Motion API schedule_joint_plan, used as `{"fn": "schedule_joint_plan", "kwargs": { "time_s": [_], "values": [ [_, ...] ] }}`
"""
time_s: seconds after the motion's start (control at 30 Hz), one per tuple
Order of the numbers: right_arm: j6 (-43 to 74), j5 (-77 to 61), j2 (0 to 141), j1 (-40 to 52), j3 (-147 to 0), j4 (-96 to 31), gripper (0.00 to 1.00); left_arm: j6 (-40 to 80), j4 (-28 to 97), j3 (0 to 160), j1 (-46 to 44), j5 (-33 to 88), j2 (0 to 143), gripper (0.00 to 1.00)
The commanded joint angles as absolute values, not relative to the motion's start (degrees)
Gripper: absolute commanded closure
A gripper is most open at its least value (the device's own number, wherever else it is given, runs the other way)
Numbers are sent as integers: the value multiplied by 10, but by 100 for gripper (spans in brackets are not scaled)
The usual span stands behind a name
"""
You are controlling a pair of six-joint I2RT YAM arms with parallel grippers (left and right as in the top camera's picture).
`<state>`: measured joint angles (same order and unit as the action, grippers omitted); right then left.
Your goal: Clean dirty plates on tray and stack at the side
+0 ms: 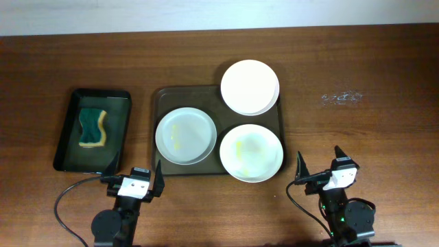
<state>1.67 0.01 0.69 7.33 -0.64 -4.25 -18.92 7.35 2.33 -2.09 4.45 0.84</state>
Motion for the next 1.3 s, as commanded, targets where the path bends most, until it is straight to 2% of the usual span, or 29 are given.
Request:
{"fn": "schedule_joint_plan", "kwargs": {
  "time_s": [0.0,0.27,0.37,0.6,0.77,1.03,1.1,1.23,1.27],
  "values": [
    [19,10,4,75,-3,-46,2,-189,73,19,-22,41,4,1],
    [20,-4,4,75,-4,-41,2,-185,69,20,-22,47,4,1],
    [22,-24,4,75,-30,-41,2,-109,77,46,-22,47,7,1],
    [21,-24,79,75,-198,-110,2,-97,133,245,-22,47,168,1],
    [21,-26,235,75,-379,-210,2,-99,273,464,-22,33,361,1],
    [21,-99,575,75,-741,-529,2,-99,642,954,-22,60,756,1],
    [22,-153,655,75,-786,-554,2,-99,734,1047,-22,135,853,0],
    [22,-289,748,77,-785,-517,2,-99,719,1047,-22,146,905,1],
    [29,-302,783,89,-786,-505,16,-99,712,1047,-22,138,916,1]
  ]
}}
